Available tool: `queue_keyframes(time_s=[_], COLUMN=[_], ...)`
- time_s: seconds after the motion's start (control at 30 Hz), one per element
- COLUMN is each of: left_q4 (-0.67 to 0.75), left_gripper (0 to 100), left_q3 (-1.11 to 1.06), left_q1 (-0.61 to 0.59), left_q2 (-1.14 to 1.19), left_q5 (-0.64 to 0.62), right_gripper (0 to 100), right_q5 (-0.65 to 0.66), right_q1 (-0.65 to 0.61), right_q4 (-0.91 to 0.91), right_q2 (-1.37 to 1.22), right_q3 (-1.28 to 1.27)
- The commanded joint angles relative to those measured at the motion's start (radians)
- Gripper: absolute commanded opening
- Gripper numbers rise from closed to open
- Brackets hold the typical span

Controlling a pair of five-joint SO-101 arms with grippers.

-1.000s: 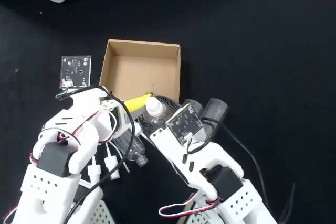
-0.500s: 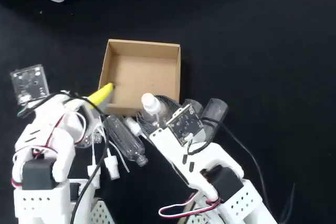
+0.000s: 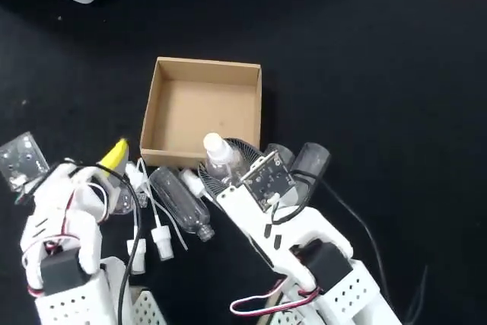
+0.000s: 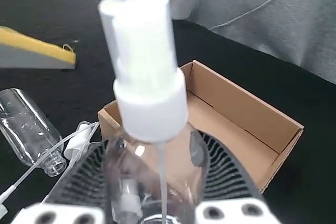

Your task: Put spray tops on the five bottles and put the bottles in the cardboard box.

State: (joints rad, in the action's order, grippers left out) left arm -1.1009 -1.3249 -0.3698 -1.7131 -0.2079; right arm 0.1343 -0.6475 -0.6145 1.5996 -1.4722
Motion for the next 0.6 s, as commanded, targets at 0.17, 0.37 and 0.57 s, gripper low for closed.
queue_keyframes(time_s=[0.17,0.37,0.57], left_q4=[0.008,0.051,0.052], left_gripper=[36,36,36], left_q3=[-0.088,-0.154,-0.203], left_q1=[-0.018,-0.076,-0.076], left_q2=[-0.109,-0.112,-0.112], left_q5=[0.003,0.006,0.011], right_gripper=[4.9,4.9,4.9], right_q5=[0.005,0.003,0.003], right_q1=[0.061,0.063,0.066], right_q4=[0.018,0.018,0.011], right_q2=[0.024,0.016,0.015], right_q3=[0.021,0.035,0.077])
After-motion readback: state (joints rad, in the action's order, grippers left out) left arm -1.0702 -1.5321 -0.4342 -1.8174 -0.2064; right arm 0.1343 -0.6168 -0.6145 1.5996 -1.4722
